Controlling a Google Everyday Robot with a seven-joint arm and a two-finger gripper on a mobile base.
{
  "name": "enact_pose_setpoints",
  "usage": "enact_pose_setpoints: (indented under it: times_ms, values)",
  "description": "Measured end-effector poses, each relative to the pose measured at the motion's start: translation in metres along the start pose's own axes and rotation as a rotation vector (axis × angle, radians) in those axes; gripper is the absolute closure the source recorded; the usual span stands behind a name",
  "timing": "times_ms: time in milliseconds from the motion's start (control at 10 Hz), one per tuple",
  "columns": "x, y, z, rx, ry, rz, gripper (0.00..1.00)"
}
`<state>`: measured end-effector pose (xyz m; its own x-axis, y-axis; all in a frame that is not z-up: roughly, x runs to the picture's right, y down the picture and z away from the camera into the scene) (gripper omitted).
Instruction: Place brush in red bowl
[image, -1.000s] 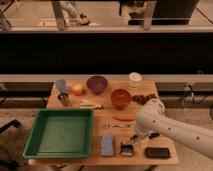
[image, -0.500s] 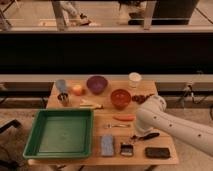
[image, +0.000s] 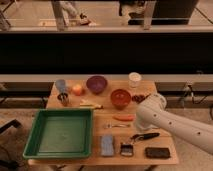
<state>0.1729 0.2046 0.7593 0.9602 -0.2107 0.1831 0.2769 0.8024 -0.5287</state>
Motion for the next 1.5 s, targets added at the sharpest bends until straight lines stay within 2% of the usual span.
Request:
enact_pose_setpoints:
  times_ms: [100, 200, 300, 500, 600, 900, 1000, 1500]
  values:
    - [0.0, -0.004, -0.008, 0.005, 0.006, -0.001, 0.92]
    - [-0.001, -0.006, -0.014, 0.004, 0.007, 0.001, 0.91]
    - [0.001, -0.003, -0.015, 0.001, 0.008, 0.005, 0.79]
    - [0.006, 0.003, -0.005, -0.013, 0.01, 0.01, 0.63]
    - [0.007, 0.005, 0.005, -0.023, 0.006, 0.01, 0.48]
    - [0.014, 0.007, 0.01, -0.029, 0.009, 0.017, 0.24]
    - [0.016, 0.007, 0.011, -0.029, 0.012, 0.013, 0.2]
    - [0.022, 0.007, 0.014, -0.028, 0.013, 0.007, 0.2]
